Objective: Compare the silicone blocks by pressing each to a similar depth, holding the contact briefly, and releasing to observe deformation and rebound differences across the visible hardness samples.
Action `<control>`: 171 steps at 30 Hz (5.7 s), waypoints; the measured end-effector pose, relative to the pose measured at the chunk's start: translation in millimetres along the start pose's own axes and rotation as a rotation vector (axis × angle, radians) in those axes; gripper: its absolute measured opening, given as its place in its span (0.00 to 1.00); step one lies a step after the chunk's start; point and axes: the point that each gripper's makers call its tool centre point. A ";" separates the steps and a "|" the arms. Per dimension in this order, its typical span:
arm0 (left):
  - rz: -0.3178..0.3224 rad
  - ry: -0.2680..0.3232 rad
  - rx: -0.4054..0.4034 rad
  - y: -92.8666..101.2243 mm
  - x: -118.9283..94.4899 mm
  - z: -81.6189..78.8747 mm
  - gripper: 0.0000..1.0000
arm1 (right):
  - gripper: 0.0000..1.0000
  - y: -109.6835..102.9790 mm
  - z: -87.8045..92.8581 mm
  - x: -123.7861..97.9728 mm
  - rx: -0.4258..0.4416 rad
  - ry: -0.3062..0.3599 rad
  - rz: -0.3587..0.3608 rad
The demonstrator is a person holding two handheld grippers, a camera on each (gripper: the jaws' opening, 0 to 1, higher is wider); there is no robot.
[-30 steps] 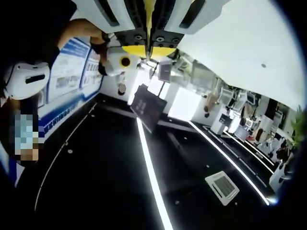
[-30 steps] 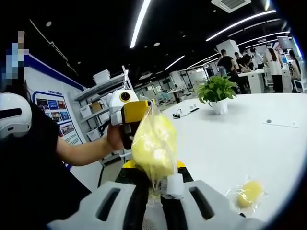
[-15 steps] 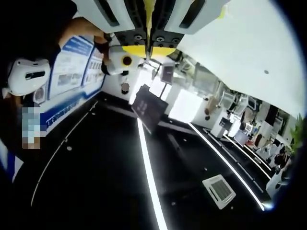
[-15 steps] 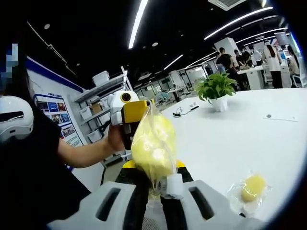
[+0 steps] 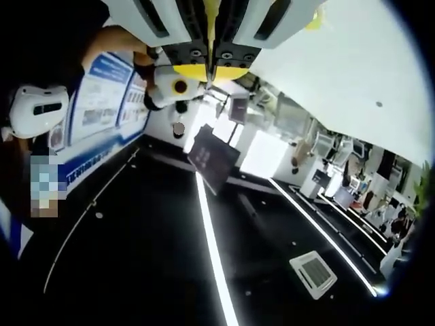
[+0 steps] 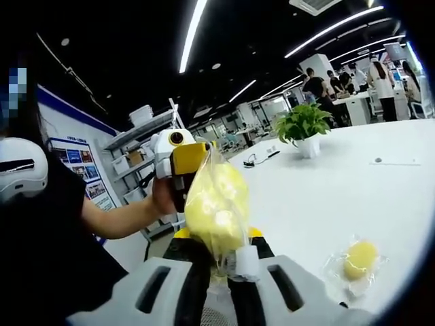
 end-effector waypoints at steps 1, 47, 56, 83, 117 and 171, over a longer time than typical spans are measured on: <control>-0.003 0.001 0.003 0.8 0.4 -0.1 0.00 | 0.04 0.6 -0.5 0.1 -0.002 0.008 0.001; -0.028 0.008 -0.027 -19.8 5.7 2.6 0.00 | 0.62 73.7 23.6 -64.2 -0.148 0.089 0.381; -0.075 -0.002 -0.064 -33.7 -2.4 11.7 0.00 | 0.65 101.6 71.4 -99.8 -0.119 -0.009 0.585; -0.276 -0.022 -0.233 -94.8 -22.7 58.5 0.00 | 0.84 137.4 123.2 -147.4 -0.254 -0.156 0.875; -0.906 0.081 -0.504 -293.6 -40.9 144.0 0.00 | 0.93 147.3 148.7 -145.4 -0.192 -0.261 0.874; -1.047 -0.136 -0.049 -335.6 -61.5 151.6 0.21 | 0.92 148.3 150.1 -147.0 -0.211 -0.273 0.883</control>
Point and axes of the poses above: the point that each gripper's makers call its tool centre point, and the gripper's own axes: x roughly forward along the fingers, y roughly to its right, z roughly out of its underside, and after that the axes turned 12 degrees about -z, right-handed
